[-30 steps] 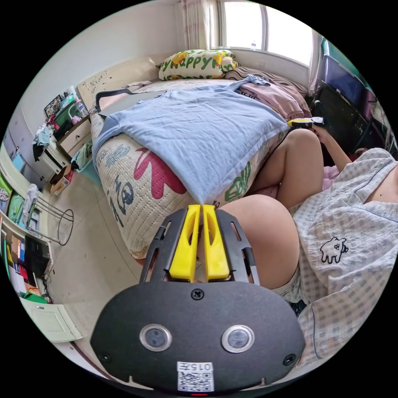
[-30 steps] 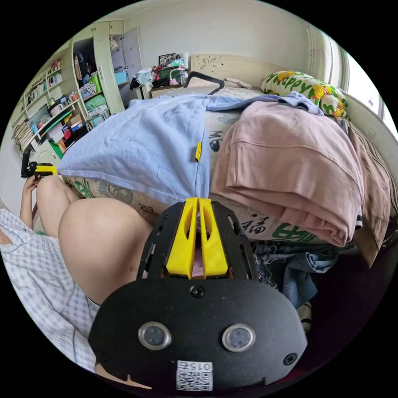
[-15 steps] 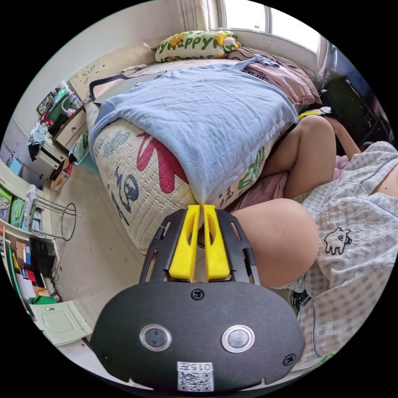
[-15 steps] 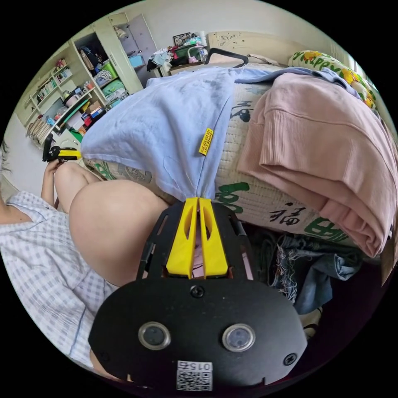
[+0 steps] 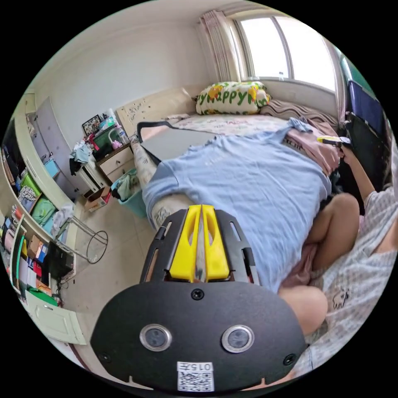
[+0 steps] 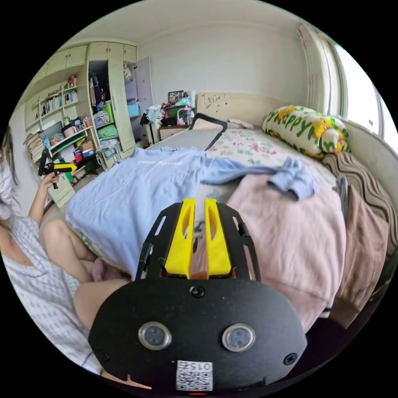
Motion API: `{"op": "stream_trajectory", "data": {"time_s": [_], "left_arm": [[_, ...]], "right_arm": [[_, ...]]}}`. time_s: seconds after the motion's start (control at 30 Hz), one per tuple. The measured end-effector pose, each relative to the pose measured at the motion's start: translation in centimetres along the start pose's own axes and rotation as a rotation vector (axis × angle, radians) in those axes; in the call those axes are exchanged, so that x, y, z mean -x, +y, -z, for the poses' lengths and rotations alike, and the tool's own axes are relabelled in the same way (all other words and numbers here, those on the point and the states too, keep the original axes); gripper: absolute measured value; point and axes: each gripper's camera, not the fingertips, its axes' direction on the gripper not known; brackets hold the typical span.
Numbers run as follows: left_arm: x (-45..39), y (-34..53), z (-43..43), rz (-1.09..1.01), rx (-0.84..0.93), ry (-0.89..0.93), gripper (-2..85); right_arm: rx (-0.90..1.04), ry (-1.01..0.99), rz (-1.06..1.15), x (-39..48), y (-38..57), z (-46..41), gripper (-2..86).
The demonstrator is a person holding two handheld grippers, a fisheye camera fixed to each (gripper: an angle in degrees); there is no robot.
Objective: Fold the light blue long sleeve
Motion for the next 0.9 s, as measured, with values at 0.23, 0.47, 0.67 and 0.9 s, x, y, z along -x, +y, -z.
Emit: {"op": "stream_trajectory", "data": {"time_s": [0.23,0.47,0.67,0.9], "left_arm": [[4.7,-12.9,-14.9,0.160,-0.015,-0.011,-0.3],[9.5,-20.0,-28.6,0.415,0.009,0.078,-0.6],[13.0,-25.2,-37.5,0.380,0.242,0.203,-0.7],[14.2,-27.7,-40.7,0.293,0.262,0.134,-0.7]], "right_arm": [[0.060,-0.038,0.076,2.2,-15.8,-13.3,3.6],[0.182,0.038,-0.019,3.1,-25.5,-27.3,-0.3],[0.336,0.040,-0.018,3.6,-29.9,-36.5,-0.8],[0.362,0.057,-0.017,4.1,-33.1,-39.5,-1.0]]}}
